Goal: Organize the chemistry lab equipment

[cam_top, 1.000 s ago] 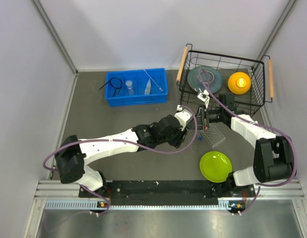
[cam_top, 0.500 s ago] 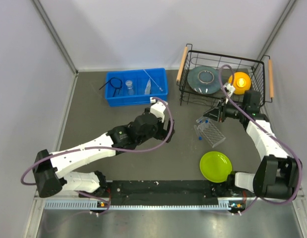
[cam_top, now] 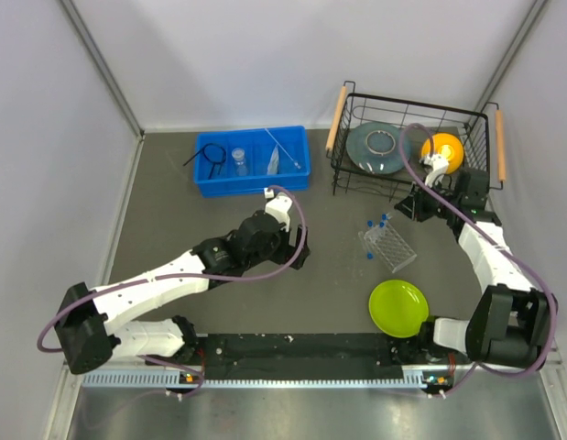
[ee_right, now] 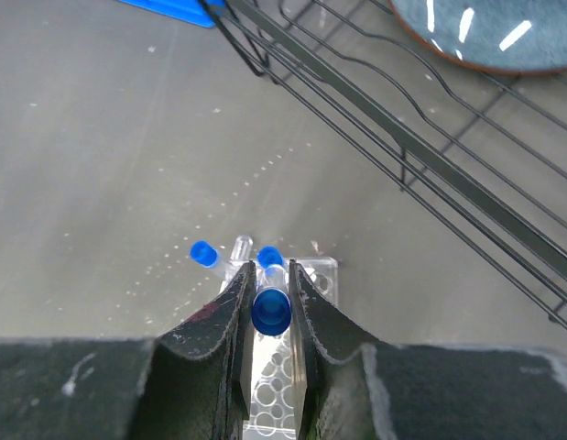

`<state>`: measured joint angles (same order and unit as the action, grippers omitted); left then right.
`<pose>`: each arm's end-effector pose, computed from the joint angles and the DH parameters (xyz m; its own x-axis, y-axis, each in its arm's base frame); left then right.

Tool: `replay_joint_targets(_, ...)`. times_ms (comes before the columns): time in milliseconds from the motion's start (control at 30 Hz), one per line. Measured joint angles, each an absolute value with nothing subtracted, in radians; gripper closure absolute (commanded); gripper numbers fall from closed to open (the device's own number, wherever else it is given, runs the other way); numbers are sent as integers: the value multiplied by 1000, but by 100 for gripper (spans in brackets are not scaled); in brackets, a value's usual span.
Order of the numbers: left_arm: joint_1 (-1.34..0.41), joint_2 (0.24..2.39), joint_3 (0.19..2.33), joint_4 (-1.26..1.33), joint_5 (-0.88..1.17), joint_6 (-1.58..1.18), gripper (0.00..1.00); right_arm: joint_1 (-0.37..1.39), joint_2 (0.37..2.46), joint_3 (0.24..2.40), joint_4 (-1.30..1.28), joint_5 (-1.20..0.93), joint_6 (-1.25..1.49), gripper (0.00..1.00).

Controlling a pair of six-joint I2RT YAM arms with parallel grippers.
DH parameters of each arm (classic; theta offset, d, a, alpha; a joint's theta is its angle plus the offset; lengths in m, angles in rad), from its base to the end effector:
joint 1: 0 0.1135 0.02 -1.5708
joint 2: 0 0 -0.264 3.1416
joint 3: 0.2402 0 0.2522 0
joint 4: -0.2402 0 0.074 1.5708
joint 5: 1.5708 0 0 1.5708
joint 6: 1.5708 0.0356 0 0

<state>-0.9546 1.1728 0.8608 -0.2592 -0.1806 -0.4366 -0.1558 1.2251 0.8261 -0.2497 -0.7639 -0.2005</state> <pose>0.1560 -0.2093 0.2798 -0.5857 0.1073 -0.8034 0.5163 0.8135 -0.2677 0.2597 -0.0159 0.2618 -0.4987 -0.0672 -0.8641 -0.5427 0.8016 0.2508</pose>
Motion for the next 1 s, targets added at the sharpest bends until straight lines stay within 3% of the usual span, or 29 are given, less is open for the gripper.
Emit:
replay_joint_targets(300,-937,1173,847,-238,-145,-444,12,-156,1297,826,-247,-659,-200,84)
replay_joint_targets(1000,-910,1173,794,-228,-107,-447,12,-138,1421,841,-240,-630,-203,82)
